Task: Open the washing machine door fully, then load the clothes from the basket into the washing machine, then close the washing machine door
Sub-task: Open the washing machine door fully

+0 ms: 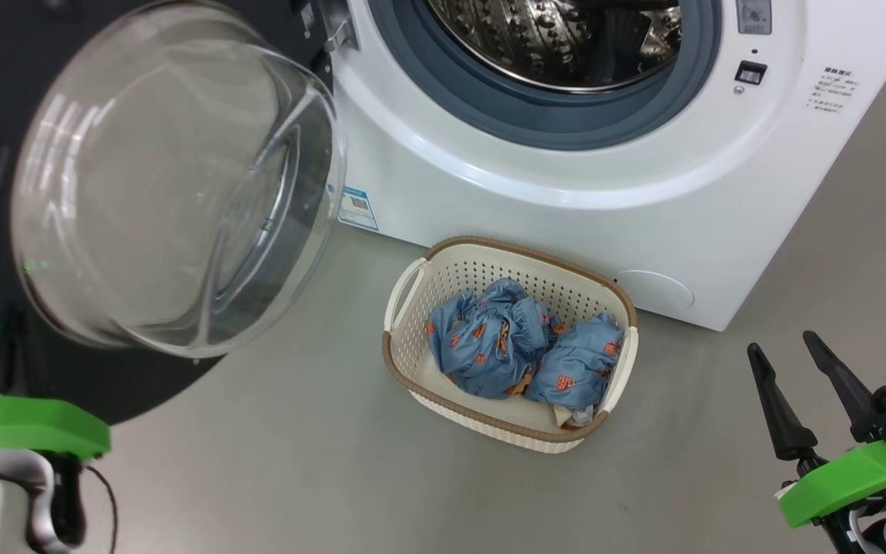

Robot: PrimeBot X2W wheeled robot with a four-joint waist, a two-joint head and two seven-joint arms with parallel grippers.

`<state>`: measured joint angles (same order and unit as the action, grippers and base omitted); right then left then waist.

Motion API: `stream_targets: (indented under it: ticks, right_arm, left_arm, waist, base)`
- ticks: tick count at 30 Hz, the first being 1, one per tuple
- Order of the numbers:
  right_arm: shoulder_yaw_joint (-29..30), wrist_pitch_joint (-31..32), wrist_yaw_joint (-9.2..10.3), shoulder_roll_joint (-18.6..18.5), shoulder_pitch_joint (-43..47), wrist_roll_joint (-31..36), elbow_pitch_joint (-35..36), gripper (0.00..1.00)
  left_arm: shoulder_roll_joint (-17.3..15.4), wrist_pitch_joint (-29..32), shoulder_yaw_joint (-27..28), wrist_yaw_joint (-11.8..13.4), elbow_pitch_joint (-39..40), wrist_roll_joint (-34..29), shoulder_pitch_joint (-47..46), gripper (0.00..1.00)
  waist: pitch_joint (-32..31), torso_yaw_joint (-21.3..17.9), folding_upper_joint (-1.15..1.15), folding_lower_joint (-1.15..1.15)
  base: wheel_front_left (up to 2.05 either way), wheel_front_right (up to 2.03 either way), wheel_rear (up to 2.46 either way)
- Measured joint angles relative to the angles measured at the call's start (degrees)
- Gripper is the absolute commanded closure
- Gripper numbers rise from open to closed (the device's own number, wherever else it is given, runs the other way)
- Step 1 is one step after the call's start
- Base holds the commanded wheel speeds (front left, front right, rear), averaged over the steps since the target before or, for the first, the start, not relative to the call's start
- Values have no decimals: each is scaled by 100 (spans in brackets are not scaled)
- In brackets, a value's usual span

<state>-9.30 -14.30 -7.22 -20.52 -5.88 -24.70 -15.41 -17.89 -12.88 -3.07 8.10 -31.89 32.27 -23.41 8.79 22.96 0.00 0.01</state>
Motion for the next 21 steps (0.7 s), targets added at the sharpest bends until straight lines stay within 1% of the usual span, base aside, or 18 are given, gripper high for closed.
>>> stream_targets:
  ticks: [6, 14, 17, 21]
  right_arm:
    - [-26, 0, -1, -43, -82, 0, 1, 0]
    - [-136, 0, -1, -113, -209, 0, 7, 0]
    - [-163, 0, -1, -160, -252, 0, 15, 0]
    - [-191, 0, -1, -235, -369, 0, 26, 0]
  left_arm:
    - [-108, -113, 176, -59, -499, 11, -296, 100]
    - [-319, -159, 400, -264, -1172, -18, -685, 100]
    - [-401, -159, 500, -330, -1352, -119, -836, 100]
    - [-436, -160, 705, -330, -1496, -248, -1025, 100]
  waist:
    - [96, -19, 0, 0]
    - [246, -65, 0, -1]
    - [331, -81, 0, 0]
    - [463, -103, 0, 0]
  base:
    - [0, 0, 0]
    - [0, 0, 0]
    - [0, 0, 0]
    - [0, 0, 0]
